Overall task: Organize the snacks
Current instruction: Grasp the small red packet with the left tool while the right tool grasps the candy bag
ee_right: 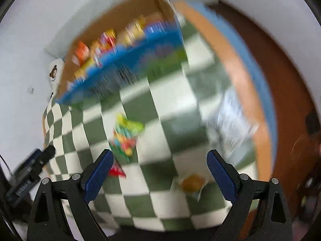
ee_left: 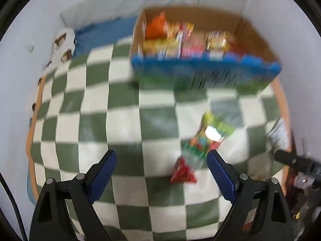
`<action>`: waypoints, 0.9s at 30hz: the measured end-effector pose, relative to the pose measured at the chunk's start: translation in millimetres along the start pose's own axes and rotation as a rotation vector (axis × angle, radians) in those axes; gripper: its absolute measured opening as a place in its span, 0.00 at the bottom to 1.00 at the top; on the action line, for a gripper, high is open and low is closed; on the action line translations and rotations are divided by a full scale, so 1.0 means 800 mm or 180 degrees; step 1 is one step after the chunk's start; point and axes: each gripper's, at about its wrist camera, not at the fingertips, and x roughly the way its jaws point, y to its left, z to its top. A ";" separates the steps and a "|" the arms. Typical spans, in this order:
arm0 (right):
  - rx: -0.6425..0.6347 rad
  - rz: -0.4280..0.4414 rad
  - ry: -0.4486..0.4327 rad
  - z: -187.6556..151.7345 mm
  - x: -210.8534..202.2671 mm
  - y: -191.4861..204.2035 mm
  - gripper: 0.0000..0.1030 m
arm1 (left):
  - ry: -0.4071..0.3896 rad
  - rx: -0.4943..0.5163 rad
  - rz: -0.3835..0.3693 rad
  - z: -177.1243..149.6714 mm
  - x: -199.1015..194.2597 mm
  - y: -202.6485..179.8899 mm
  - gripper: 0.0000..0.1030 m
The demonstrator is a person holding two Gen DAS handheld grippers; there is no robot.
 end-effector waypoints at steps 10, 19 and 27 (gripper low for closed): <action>0.0159 0.0248 0.0260 0.014 0.074 0.022 0.94 | 0.0895 0.0041 -0.0476 -0.041 0.141 -0.033 0.78; 0.0116 0.0279 0.0478 0.051 0.126 0.078 0.93 | 0.0818 -0.0499 -0.0485 -0.052 0.146 0.021 0.47; -0.0106 -0.0183 0.0741 0.067 0.208 0.132 0.88 | 0.0924 -0.0903 -0.0501 -0.062 0.157 0.078 0.47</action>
